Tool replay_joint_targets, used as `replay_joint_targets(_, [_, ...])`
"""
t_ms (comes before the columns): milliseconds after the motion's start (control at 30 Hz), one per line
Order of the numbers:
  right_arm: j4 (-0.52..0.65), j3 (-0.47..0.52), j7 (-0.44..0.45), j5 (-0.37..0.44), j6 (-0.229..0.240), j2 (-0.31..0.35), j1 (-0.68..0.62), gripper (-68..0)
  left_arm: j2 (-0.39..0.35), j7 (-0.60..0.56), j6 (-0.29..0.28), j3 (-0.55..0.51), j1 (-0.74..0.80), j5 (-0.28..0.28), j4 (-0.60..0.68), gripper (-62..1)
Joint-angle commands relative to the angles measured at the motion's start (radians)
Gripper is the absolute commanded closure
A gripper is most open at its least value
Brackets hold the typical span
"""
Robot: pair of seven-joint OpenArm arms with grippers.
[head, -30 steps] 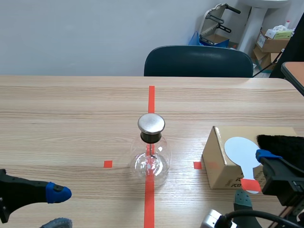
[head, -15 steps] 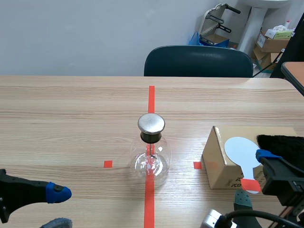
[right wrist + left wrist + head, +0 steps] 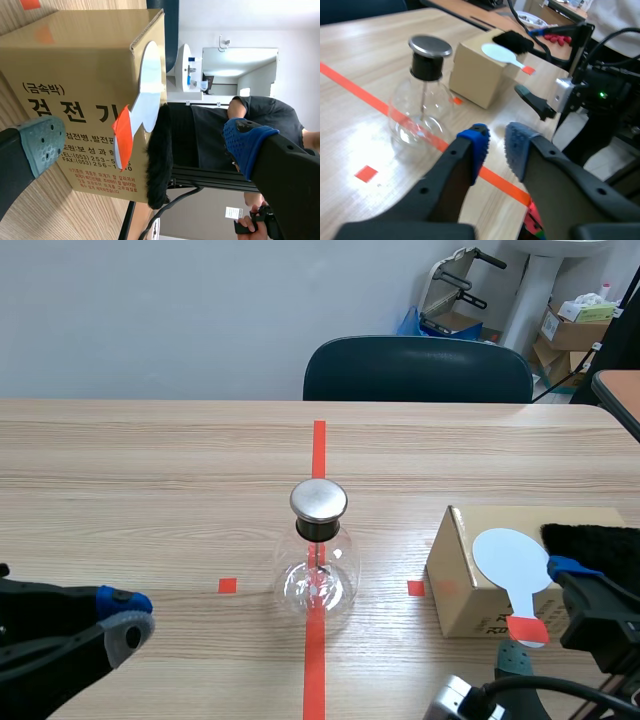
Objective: Do the electroscope experiment
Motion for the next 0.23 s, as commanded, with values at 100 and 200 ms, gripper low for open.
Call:
replay_joint_targets(100, [0.014, 0.003, 0.031, 0.053, -0.031, 0.002, -0.011, -67.9, 0.034, -0.003, 0.068, -0.069, -0.004, -0.105, 0.024, -10.0])
replay_joint_targets(200, [0.029, 0.003, 0.09, 0.111, -0.007, 0.002, -0.037, -67.9, 0.057, 0.055, 0.101, -0.117, -0.027, -0.151, 0.024, -10.0])
